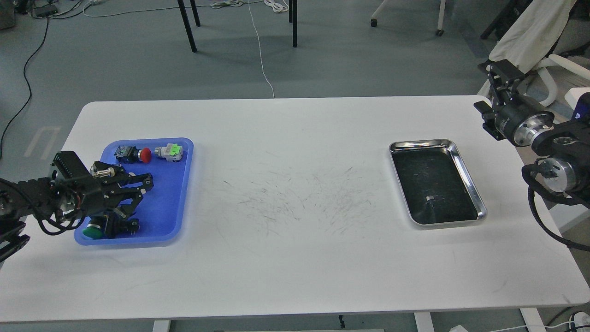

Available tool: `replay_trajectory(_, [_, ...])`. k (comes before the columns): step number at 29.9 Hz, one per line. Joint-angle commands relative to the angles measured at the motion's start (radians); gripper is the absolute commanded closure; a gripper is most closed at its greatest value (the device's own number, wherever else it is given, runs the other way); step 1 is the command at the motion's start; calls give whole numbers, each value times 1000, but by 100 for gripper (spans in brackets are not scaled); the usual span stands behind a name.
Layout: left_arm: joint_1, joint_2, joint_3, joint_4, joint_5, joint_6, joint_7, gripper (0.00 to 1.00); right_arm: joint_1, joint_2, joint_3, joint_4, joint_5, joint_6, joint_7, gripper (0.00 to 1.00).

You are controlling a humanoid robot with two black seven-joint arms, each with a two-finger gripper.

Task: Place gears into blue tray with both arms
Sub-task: 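Carry the black part into the blue tray and release it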

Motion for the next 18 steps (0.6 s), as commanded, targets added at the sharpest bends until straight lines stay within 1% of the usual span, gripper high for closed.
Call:
replay_trajectory(1, [10, -1, 0, -1, 0, 2, 0, 96, 0, 0, 0, 0, 0, -1, 0, 3])
replay_trajectory(6, [14, -3, 0, 3, 0, 4, 0, 94, 0, 0, 0, 0, 0, 1, 0, 3])
replay_trajectory(10, [14, -26, 0, 56, 0, 5, 0, 91, 1, 0, 0, 0, -8, 1, 0, 3])
replay_trajectory(14, [19, -29, 0, 62, 0, 10, 0, 89, 1, 0, 0, 1, -12, 1, 0, 3])
replay_trajectory(18, [28, -24, 0, 62, 0, 14, 0, 84, 1, 0, 0, 1, -12, 1, 0, 3])
